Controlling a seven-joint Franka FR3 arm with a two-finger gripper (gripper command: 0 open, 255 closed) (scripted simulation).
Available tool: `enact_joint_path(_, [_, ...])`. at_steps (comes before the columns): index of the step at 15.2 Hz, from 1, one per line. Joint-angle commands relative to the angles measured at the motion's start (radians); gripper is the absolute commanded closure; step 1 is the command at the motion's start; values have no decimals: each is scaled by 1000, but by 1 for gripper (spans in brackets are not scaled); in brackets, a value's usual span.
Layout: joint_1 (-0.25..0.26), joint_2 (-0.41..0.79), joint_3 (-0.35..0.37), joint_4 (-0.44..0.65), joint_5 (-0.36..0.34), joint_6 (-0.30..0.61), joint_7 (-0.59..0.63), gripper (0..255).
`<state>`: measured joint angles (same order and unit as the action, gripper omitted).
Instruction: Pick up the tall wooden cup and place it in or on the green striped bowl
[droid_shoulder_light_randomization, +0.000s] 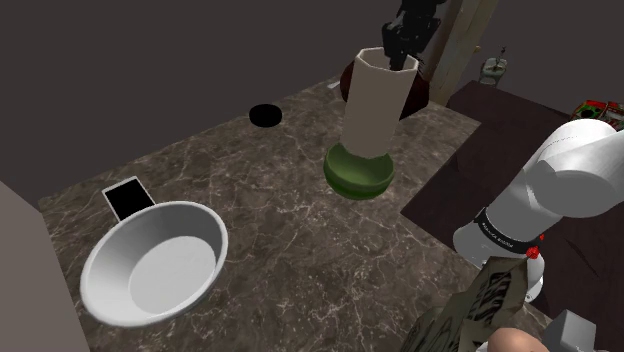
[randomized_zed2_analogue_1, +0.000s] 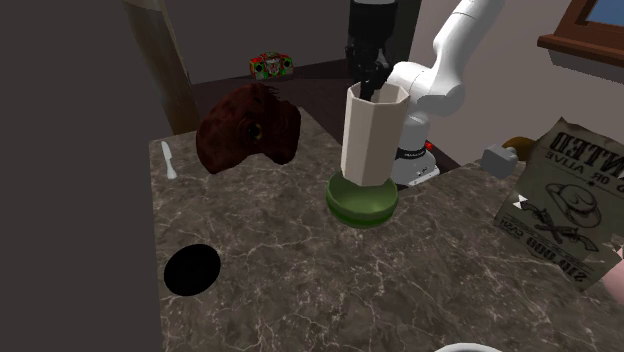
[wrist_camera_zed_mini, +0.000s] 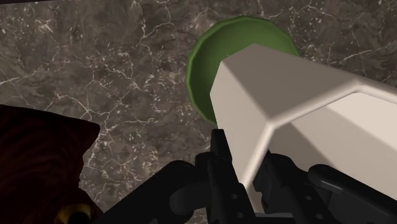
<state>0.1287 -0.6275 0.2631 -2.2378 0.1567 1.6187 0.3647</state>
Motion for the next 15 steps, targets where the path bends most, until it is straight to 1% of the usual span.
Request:
enact_joint_path(1, [1, -9, 1, -36, 3, 29, -4, 255])
enact_joint_path(8, [7, -18, 12, -139, 13, 123, -7, 255])
enact_joint_path(15, [7, -18, 12, -139, 13, 123, -7, 255])
